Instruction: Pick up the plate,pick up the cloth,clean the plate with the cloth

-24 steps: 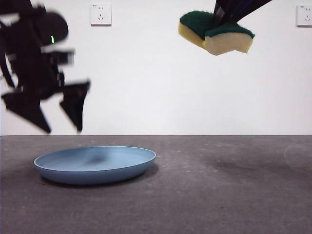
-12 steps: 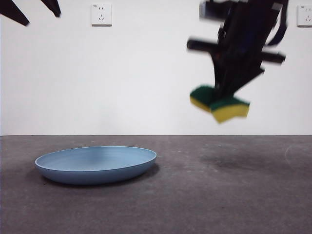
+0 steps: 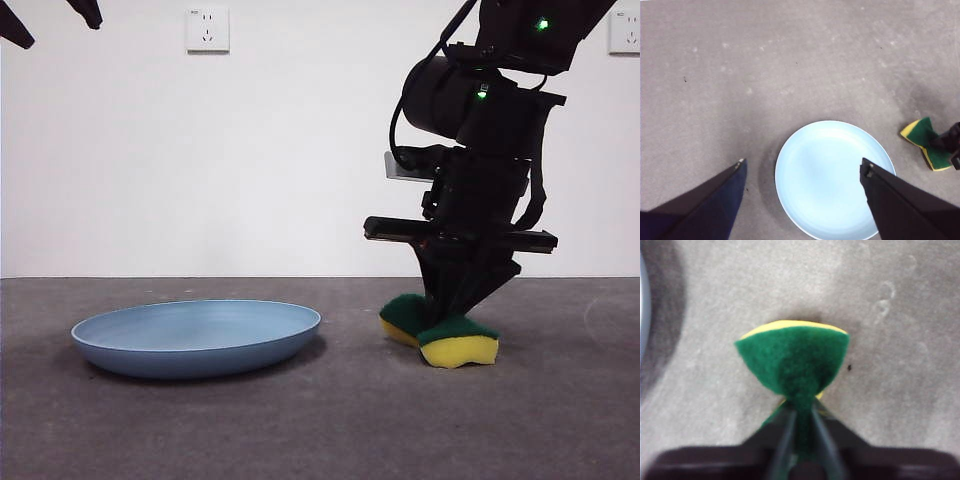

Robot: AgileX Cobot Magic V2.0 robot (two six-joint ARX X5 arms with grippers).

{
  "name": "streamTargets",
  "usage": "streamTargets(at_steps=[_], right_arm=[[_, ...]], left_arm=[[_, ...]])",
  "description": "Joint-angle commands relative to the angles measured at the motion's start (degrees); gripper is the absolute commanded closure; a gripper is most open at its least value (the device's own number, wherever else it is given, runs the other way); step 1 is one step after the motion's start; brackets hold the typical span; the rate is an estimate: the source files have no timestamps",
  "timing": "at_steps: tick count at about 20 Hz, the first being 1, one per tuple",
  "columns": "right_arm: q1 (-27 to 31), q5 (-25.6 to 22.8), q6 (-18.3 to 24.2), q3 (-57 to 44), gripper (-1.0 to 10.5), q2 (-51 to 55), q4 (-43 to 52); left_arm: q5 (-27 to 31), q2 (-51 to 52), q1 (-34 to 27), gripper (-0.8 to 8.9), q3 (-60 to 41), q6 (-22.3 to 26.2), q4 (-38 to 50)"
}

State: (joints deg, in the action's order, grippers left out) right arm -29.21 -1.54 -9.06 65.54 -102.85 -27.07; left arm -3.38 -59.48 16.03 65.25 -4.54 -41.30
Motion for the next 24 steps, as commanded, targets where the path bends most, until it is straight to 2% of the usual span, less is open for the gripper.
streamTargets(at_steps=[1,2,4,12,15,16,19,20,22,24], right_arm=[[0.28,0.07,-0.44,-0.5,5.4,-0.55,0.04],[0.33,0.0,-0.44,-0.48,4.1,-0.55,0.04],[0.33,0.0,-0.44,-0.5,3.4,-0.55,0.04],[0.33,-0.04,-0.44,-0.48,3.4,0.24,-0.02],[0.28,-0.11,-0.48,-0.48,3.5,3.45,-0.39],[0.26,-0.15,-0.48,-0.48,3.9,5.09,-0.55],[0.28,0.04,-0.33,-0.48,6.3,11.32,-2.75],[0.26,0.04,0.02,-0.48,7.2,13.55,-3.82],[0.26,0.07,1.27,-0.48,9.5,18.16,-6.05],[0.26,0.09,1.44,-0.48,9.6,22.6,-7.54]], left_arm=[[0.17,0.07,0.11,4.36,-0.28,0.09,-0.11],[0.17,0.07,0.11,4.36,-0.28,0.09,-0.13],[0.17,0.07,0.11,4.36,-0.28,0.09,-0.22],[0.26,0.04,0.11,4.36,-0.28,0.33,-0.96],[0.46,0.0,0.11,4.37,-0.28,2.12,-0.7],[0.42,-0.02,0.11,4.37,-0.28,2.54,-0.63],[0.85,-0.22,0.11,4.65,-0.28,2.93,-0.81],[1.01,-0.24,0.11,5.54,-0.28,3.3,-0.85],[1.2,-0.24,0.11,8.09,-0.28,3.78,-0.98],[1.46,-0.26,0.11,8.21,-0.28,4.66,-1.33]])
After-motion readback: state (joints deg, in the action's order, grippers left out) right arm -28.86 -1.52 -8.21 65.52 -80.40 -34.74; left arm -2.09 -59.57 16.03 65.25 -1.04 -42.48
